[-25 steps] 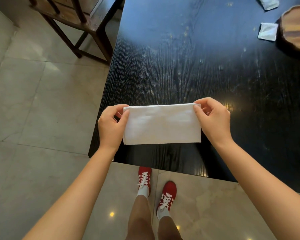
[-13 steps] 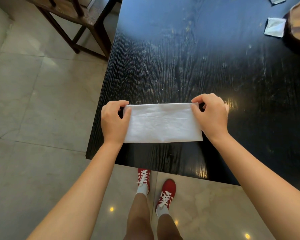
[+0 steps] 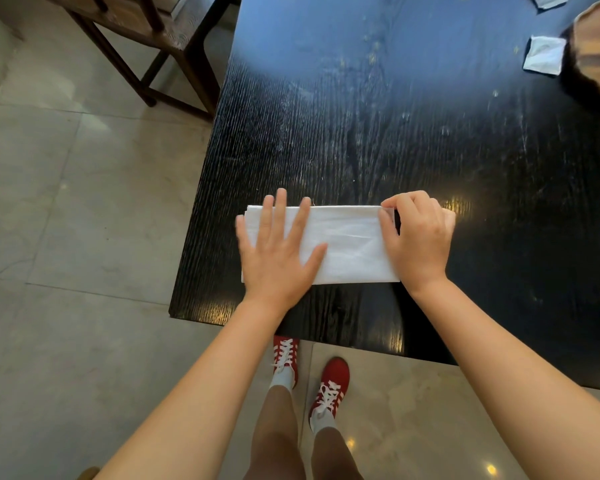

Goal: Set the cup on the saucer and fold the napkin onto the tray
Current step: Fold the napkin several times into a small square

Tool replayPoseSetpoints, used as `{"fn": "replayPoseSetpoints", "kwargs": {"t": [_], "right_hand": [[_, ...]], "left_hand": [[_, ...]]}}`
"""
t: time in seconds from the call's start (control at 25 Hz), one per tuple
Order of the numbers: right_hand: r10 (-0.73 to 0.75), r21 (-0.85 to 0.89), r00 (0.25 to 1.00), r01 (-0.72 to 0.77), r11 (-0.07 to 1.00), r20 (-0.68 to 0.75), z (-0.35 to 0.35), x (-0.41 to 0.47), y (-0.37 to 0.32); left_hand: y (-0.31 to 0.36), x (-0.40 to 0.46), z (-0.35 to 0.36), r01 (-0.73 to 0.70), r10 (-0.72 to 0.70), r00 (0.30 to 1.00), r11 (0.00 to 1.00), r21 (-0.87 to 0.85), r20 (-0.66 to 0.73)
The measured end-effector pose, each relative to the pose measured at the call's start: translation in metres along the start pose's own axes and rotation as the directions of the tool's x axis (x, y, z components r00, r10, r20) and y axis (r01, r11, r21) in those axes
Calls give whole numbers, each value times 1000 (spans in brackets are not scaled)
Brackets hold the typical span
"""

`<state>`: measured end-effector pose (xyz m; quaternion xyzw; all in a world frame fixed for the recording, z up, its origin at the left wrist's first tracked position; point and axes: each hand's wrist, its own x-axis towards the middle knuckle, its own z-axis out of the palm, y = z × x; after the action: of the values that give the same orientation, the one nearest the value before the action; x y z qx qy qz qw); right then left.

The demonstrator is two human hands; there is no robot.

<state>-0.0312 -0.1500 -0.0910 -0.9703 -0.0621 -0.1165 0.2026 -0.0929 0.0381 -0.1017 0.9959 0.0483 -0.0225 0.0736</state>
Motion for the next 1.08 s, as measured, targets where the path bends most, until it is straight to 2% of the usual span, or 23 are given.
{"fn": "replayPoseSetpoints", "kwargs": {"t": [0.08, 0.24, 0.32, 0.44, 0.52, 0.72, 0.84, 0.92, 0.96, 1.08], "right_hand": [[-14, -12, 1000, 14, 1000, -6, -1, 0, 0], [-16, -96, 1000, 17, 995, 8, -8, 1, -15], [-150, -149, 981, 167, 975, 120, -6, -5, -30], [-300, -118, 873, 369, 922, 384, 5, -16, -44], [-291, -127, 833, 391, 912, 470, 12, -20, -41], [-342, -121, 778, 467, 876, 527, -1, -18, -8], [-255, -160, 810, 389, 907, 528, -15, -39, 0], [-146, -206, 861, 276, 939, 487, -22, -72, -11], [-100, -216, 870, 229, 949, 482, -25, -93, -17], [-64, -220, 854, 205, 954, 517, -38, -159, -32]], "left_hand": [[-8, -2, -2, 48, -48, 999, 999, 18, -14], [-9, -1, -2, 33, -33, 999, 999, 9, -6], [-9, -2, -2, 35, -35, 999, 999, 19, -7], [-8, -1, -3, 41, -41, 999, 999, 12, 14], [-9, -1, -4, 37, -37, 999, 999, 8, 23], [-14, -1, -4, -25, 25, 999, 1000, -2, 38], [-21, 12, -7, -179, 179, 983, 984, -2, 47], [-29, 29, -12, -402, 399, 912, 915, 18, 97], [-32, 38, -16, -525, 518, 847, 851, 33, 123], [-23, 64, -24, -827, 801, 557, 560, 57, 220]]}}
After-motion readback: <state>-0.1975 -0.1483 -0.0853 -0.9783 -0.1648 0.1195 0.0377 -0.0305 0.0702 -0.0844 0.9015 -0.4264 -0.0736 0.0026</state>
